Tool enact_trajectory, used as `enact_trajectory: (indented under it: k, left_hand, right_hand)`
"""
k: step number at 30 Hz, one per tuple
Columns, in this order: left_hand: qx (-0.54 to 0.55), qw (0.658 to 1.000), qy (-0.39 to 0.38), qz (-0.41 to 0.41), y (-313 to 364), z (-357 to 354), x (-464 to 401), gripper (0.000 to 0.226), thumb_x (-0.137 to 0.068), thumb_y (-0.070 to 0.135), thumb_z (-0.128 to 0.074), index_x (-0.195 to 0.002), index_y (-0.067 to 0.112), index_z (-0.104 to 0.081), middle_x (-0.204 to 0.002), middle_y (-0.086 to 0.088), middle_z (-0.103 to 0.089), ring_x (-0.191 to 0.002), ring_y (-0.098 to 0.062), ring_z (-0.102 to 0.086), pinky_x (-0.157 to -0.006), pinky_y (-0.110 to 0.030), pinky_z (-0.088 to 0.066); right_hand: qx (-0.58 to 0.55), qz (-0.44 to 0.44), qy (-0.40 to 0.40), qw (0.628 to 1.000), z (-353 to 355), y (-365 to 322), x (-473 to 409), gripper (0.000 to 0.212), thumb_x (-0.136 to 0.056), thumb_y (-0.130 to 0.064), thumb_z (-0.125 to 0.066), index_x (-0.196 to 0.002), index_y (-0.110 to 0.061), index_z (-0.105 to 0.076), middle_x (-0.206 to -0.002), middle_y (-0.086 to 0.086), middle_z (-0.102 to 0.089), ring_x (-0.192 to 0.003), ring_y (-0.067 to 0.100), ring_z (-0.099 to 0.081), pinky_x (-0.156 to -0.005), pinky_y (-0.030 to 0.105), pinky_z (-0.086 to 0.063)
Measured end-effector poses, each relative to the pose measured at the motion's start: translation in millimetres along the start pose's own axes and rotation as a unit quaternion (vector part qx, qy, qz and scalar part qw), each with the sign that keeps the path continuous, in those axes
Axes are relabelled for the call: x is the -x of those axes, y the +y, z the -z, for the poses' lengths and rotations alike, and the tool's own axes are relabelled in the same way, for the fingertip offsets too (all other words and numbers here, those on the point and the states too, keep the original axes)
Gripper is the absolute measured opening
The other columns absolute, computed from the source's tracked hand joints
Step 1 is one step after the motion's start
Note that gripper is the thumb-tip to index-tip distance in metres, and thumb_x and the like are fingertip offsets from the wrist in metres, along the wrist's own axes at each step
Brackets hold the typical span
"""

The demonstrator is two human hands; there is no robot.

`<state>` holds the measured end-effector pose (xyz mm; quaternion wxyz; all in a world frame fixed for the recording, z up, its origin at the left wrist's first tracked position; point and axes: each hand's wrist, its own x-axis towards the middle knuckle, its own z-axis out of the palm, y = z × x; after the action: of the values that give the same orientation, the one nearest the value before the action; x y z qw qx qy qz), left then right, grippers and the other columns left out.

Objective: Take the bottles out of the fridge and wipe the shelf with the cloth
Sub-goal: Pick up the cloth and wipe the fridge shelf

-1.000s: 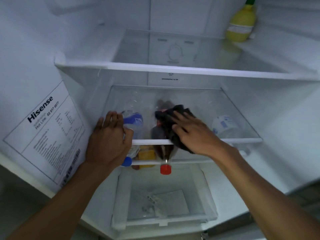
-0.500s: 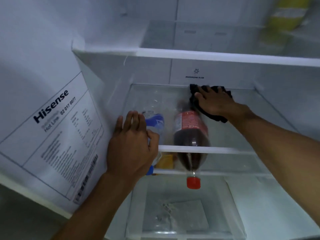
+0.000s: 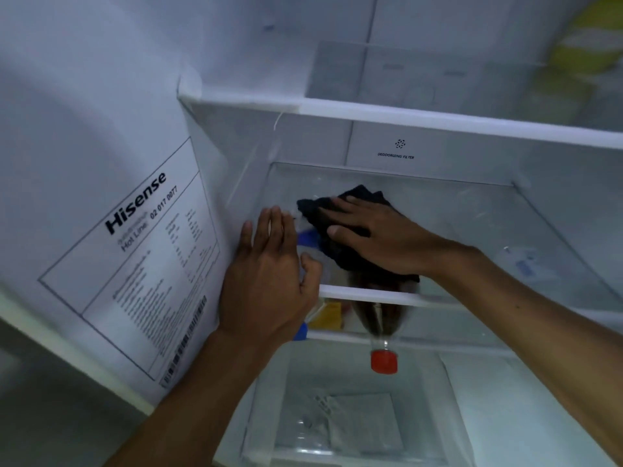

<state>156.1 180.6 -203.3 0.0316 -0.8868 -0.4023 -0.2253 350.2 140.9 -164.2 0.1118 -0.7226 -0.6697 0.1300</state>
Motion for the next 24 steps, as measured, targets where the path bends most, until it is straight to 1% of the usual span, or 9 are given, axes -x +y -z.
enact_trajectory:
  k: [1,2,4,6,10,13,15,20,24]
  left_hand:
    - [0.003,1.0,-0.001,0.002,0.4,0.9,0.5,0.065,-0.089,0.032,-0.022,-0.138,-0.006,-0.039,-0.143,-0.024,-0.044,-0.136,-0.031,-0.04,-0.115,-0.045,-0.028]
    - [0.008,1.0,-0.003,0.003,1.3,2.4,2.4,0.064,-0.09,0.033,-0.021,-0.138,-0.006,-0.04,-0.142,-0.024,-0.045,-0.134,-0.032,-0.042,-0.114,-0.045,-0.031]
    - [0.025,1.0,-0.001,0.001,3.1,5.0,10.9,0.063,-0.093,0.034,-0.023,-0.137,-0.006,-0.042,-0.14,-0.024,-0.048,-0.132,-0.032,-0.045,-0.11,-0.046,-0.037]
    - [0.037,0.999,0.005,-0.004,3.7,6.4,25.0,0.061,-0.095,0.035,-0.025,-0.136,-0.006,-0.043,-0.139,-0.024,-0.049,-0.131,-0.032,-0.046,-0.108,-0.047,-0.039]
    - [0.052,0.999,0.015,0.007,4.1,3.6,36.4,0.064,-0.097,0.039,-0.018,-0.14,-0.003,-0.039,-0.144,-0.02,-0.045,-0.136,-0.029,-0.04,-0.113,-0.046,-0.032]
    - [0.078,0.997,0.023,0.003,3.7,0.4,33.2,0.068,-0.097,0.042,-0.01,-0.147,-0.001,-0.023,-0.154,-0.018,-0.029,-0.145,-0.025,-0.02,-0.119,-0.045,-0.016]
    - [0.082,0.996,0.026,-0.002,2.3,-1.2,34.1,0.067,-0.097,0.042,-0.011,-0.149,0.0,-0.014,-0.157,-0.016,-0.018,-0.148,-0.023,-0.01,-0.12,-0.044,-0.01]
    - [0.101,0.994,0.046,-0.005,-0.5,-3.6,31.7,0.065,-0.097,0.038,-0.017,-0.149,0.0,-0.013,-0.159,-0.016,-0.013,-0.148,-0.022,-0.005,-0.12,-0.043,-0.008]
    - [0.145,0.988,0.053,-0.014,-1.7,-2.4,33.4,0.068,-0.094,0.035,-0.021,-0.15,0.0,-0.005,-0.16,-0.014,-0.002,-0.148,-0.021,0.002,-0.121,-0.041,-0.004]
  right_hand:
    - [0.003,-0.023,0.001,1.0,6.7,11.6,14.3,0.049,-0.101,-0.054,-0.033,-0.149,-0.049,-0.024,-0.159,-0.024,-0.016,-0.149,0.001,-0.008,-0.118,0.022,0.0]
    - [0.021,-0.049,0.01,0.999,12.9,25.4,25.9,0.049,-0.102,-0.055,-0.031,-0.15,-0.049,-0.023,-0.159,-0.024,-0.016,-0.15,0.003,-0.009,-0.119,0.023,-0.002]
    - [0.07,-0.082,0.039,0.993,17.7,53.4,33.3,0.05,-0.104,-0.053,-0.022,-0.153,-0.045,-0.02,-0.163,-0.017,-0.017,-0.152,0.011,-0.011,-0.123,0.036,-0.01]
    - [0.089,-0.118,0.043,0.988,13.9,67.9,17.1,0.053,-0.103,-0.051,-0.014,-0.155,-0.041,-0.017,-0.165,-0.01,-0.016,-0.152,0.016,-0.01,-0.121,0.048,-0.013]
    - [0.082,-0.2,0.044,0.975,7.8,57.7,-44.4,0.052,-0.104,-0.047,-0.012,-0.156,-0.04,-0.013,-0.167,-0.004,-0.005,-0.153,0.025,0.001,-0.122,0.052,-0.001]
    - [0.072,-0.19,0.038,0.978,3.2,34.2,-86.7,0.058,-0.101,-0.057,-0.013,-0.157,-0.04,-0.012,-0.168,0.002,-0.002,-0.153,0.029,0.0,-0.12,0.054,0.002]
    - [0.075,-0.176,0.033,0.981,-2.2,16.5,-109.3,0.063,-0.098,-0.063,-0.014,-0.156,-0.04,-0.012,-0.167,0.004,-0.002,-0.153,0.03,-0.001,-0.119,0.056,0.001]
    - [0.079,-0.056,0.039,0.995,-21.3,-32.1,-137.5,0.059,-0.102,-0.051,-0.016,-0.158,-0.032,-0.014,-0.167,0.003,-0.008,-0.153,0.026,-0.009,-0.12,0.054,-0.005]
    - [0.067,-0.008,0.034,0.997,-24.6,-44.6,-112.0,0.056,-0.105,-0.04,-0.016,-0.159,-0.025,-0.013,-0.167,-0.001,-0.006,-0.153,0.019,-0.008,-0.122,0.046,-0.004]
